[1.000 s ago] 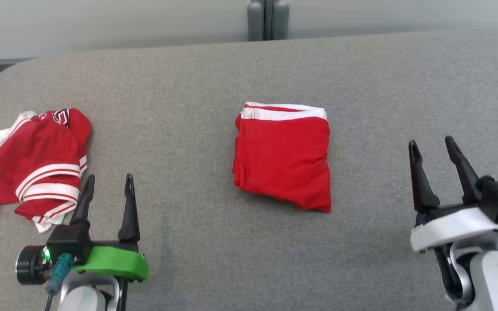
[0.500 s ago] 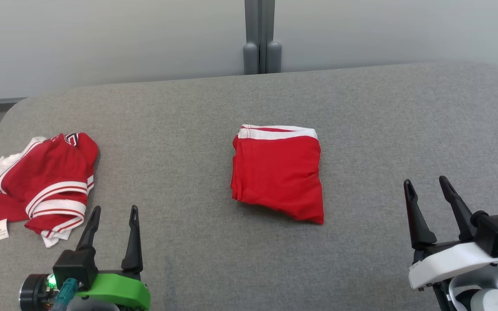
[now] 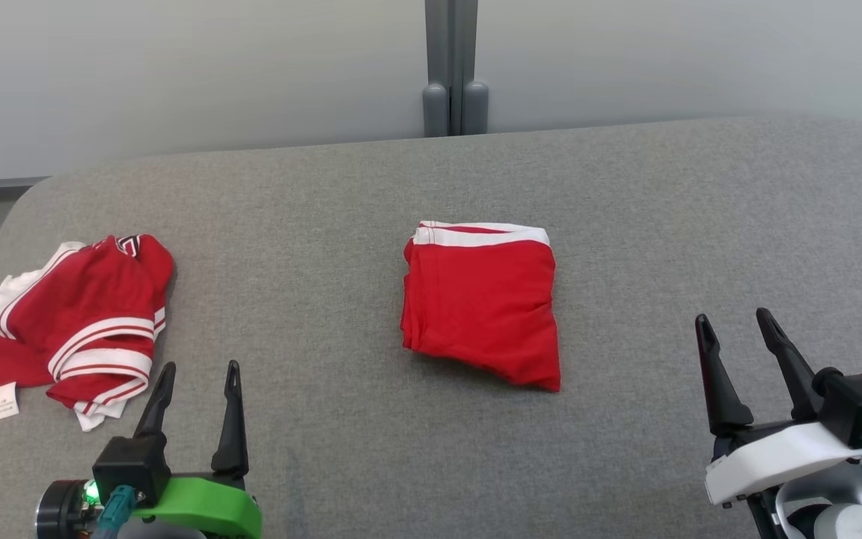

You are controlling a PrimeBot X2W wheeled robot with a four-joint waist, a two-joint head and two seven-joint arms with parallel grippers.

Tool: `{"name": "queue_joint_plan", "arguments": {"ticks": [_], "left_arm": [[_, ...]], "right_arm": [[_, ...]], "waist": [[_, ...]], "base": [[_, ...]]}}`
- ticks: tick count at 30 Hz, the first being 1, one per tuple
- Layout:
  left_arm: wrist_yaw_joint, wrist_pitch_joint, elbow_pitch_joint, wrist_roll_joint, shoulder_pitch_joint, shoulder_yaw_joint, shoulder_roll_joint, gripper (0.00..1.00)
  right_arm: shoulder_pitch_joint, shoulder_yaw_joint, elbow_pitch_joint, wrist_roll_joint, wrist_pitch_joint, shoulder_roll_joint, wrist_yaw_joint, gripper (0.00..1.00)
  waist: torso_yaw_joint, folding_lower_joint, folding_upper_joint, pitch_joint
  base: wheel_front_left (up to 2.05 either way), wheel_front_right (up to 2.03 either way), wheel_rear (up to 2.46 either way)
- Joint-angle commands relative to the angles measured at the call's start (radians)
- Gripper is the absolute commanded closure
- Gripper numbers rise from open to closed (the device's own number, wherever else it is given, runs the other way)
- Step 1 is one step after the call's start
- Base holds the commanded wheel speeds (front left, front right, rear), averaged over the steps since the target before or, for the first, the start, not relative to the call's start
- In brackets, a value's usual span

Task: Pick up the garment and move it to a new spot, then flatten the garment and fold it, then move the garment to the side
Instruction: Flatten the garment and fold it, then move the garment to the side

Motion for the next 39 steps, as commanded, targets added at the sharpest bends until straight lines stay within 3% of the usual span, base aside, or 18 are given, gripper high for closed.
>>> {"name": "queue_joint_plan", "arguments": {"ticks": [1,9,16,25,32,34,36,39], "left_arm": [[0.004,0.002,0.002,-0.01,-0.007,0.001,0.01,0.0],[0.003,-0.002,-0.004,-0.011,-0.04,-0.006,0.009,0.0],[-0.008,-0.019,-0.018,0.003,-0.135,-0.024,-0.01,0.0],[-0.021,-0.05,0.002,0.011,-0.256,-0.034,-0.058,0.0],[-0.031,-0.053,0.001,0.024,-0.277,-0.028,-0.082,0.0],[-0.033,-0.053,-0.003,0.03,-0.27,-0.019,-0.084,0.0],[-0.036,-0.053,-0.005,0.035,-0.261,-0.012,-0.087,0.0],[-0.039,-0.053,-0.009,0.047,-0.243,0.002,-0.085,0.0]], "right_arm": [[0.004,-0.002,-0.003,0.006,0.002,-0.001,-0.001,0.0],[-0.004,-0.012,0.008,0.008,0.005,-0.002,-0.001,0.0],[-0.075,0.008,0.061,0.028,0.019,-0.016,-0.001,0.0],[-0.259,0.097,0.304,0.074,0.016,-0.029,-0.001,0.0],[-0.347,0.13,0.492,0.121,0.035,-0.035,-0.001,0.0],[-0.36,0.144,0.529,0.137,0.05,-0.038,-0.001,0.56],[-0.367,0.159,0.552,0.154,0.051,-0.039,-0.001,1.0],[-0.377,0.179,0.553,0.166,0.029,-0.045,-0.002,1.0]], "waist": [[-0.001,0.0,0.0,0.001],[0.015,0.0,0.0,0.027],[0.089,0.0,0.0,0.136],[0.187,0.0,0.0,0.265],[0.211,0.0,0.0,0.29],[0.204,0.0,0.0,0.292],[0.191,0.0,0.0,0.291],[0.156,0.0,0.0,0.282]], "base": [[0.0,0.0,0.0],[0.0,0.0,0.0],[0.0,0.0,0.0],[0.0,0.0,0.0],[0.0,0.0,0.0],[0.0,0.0,0.0],[0.0,0.0,0.0],[0.0,0.0,0.0]]}}
